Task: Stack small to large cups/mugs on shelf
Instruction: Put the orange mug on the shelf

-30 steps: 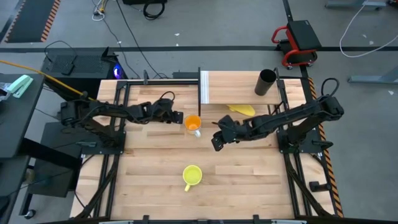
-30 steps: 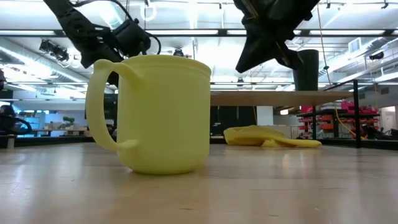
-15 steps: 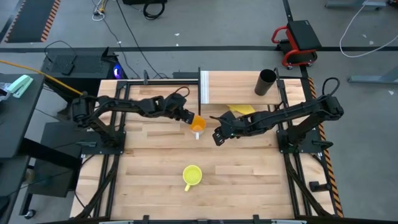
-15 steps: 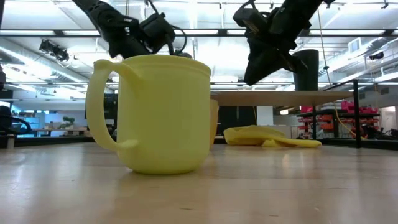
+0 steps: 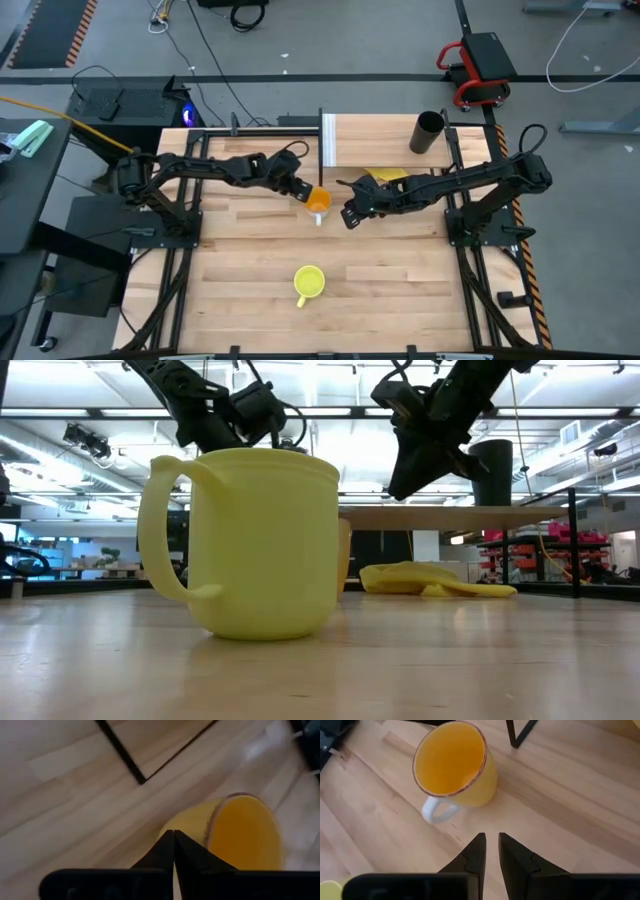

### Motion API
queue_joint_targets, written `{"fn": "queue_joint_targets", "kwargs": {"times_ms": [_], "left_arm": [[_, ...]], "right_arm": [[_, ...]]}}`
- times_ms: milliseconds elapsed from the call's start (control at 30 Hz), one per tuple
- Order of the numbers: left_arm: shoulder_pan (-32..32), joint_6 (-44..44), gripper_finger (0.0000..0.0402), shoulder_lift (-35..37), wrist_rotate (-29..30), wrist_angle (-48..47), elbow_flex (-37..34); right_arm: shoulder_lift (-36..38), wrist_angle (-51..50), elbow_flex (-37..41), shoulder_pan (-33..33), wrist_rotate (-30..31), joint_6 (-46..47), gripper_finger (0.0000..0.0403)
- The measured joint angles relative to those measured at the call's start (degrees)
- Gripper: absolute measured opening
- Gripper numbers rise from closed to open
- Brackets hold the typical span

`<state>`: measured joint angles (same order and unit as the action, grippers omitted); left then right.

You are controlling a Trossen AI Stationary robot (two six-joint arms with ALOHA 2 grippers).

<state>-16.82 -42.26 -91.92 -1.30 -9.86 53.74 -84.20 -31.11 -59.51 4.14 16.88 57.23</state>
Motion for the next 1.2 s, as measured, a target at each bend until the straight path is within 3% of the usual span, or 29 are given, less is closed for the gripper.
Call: {"fn": "queue_joint_targets", "kwargs": {"times_ms": [133, 433, 667, 967, 1200], "left_arm": [[0.35, -0.11, 0.0029, 0.00, 0.23, -1.61, 0.00], [3.32, -2.07, 0.0007, -1.18, 0.29, -0.31, -0.04], [4.48, -4.52, 0.0027, -3.08, 0.33, 4.39, 0.00], [5.28, -5.28, 0.0007, -4.65, -0.70, 9.18, -0.04], [6.44, -6.30, 0.0025, -5.27, -1.11, 10.40, -0.02]], "right_arm": [[0.00, 0.23, 0.00, -0.19, -0.03, 0.00, 0.0060], [0.00, 2.56, 0.00, -1.17, -0.03, -2.26, 0.0063], [0.00, 2.97, -0.02, -2.16, -0.41, -2.84, 0.0088], [0.00, 2.94, -0.02, -2.67, -1.11, -1.06, 0.0122], [0.00, 2.18, -0.02, -2.65, -1.09, 3.19, 0.0127]]}}
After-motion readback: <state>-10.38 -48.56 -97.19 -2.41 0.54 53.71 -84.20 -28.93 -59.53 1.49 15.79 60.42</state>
